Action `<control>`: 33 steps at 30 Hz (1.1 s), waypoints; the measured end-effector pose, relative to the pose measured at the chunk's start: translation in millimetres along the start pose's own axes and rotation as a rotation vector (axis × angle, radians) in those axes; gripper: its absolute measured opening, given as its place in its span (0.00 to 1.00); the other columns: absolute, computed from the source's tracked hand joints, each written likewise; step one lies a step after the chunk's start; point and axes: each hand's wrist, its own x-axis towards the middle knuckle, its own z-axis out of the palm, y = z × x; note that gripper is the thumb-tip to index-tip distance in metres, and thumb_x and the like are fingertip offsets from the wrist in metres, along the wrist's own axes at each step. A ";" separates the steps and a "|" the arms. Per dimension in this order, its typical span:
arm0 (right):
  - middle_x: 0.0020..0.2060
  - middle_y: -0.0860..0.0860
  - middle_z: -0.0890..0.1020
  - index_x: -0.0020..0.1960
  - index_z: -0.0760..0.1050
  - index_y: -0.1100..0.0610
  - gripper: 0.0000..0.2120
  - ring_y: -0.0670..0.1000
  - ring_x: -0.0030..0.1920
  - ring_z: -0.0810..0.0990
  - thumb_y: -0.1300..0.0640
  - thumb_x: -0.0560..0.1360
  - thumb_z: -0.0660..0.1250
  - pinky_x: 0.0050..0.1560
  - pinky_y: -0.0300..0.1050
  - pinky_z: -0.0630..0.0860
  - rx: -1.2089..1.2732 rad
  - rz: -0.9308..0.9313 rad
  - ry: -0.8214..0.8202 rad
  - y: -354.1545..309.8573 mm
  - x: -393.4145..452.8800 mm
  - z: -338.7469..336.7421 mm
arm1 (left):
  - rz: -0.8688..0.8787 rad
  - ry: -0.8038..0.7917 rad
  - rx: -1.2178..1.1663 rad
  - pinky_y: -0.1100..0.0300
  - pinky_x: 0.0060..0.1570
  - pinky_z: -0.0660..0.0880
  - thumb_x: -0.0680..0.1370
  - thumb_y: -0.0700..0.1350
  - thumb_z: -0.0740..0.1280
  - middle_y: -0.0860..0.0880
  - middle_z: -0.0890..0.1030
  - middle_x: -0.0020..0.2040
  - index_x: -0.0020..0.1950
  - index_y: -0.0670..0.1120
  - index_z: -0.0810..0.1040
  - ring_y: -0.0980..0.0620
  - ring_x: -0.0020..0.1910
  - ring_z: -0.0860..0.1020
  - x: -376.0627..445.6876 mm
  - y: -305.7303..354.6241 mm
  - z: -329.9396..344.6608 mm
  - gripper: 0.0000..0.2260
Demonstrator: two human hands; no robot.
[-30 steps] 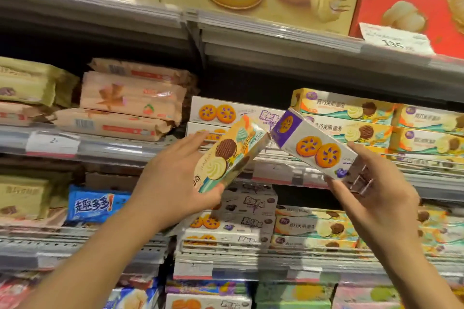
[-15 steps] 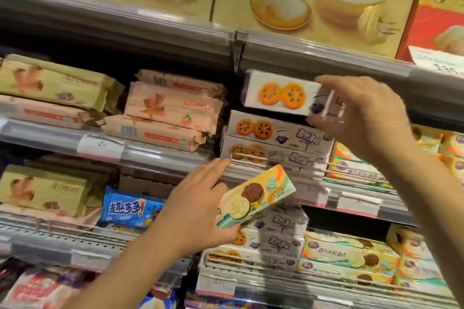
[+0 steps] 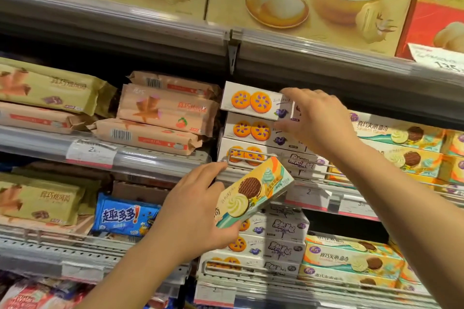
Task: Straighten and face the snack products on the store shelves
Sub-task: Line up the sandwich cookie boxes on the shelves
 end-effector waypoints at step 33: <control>0.43 0.42 0.83 0.62 0.74 0.45 0.20 0.42 0.43 0.84 0.38 0.75 0.69 0.46 0.40 0.79 0.860 0.318 -0.156 -18.7 -142.3 4.0 | -0.078 0.056 0.131 0.40 0.62 0.71 0.65 0.67 0.64 0.44 0.75 0.65 0.47 0.47 0.82 0.38 0.66 0.71 5.6 29.4 3.8 0.26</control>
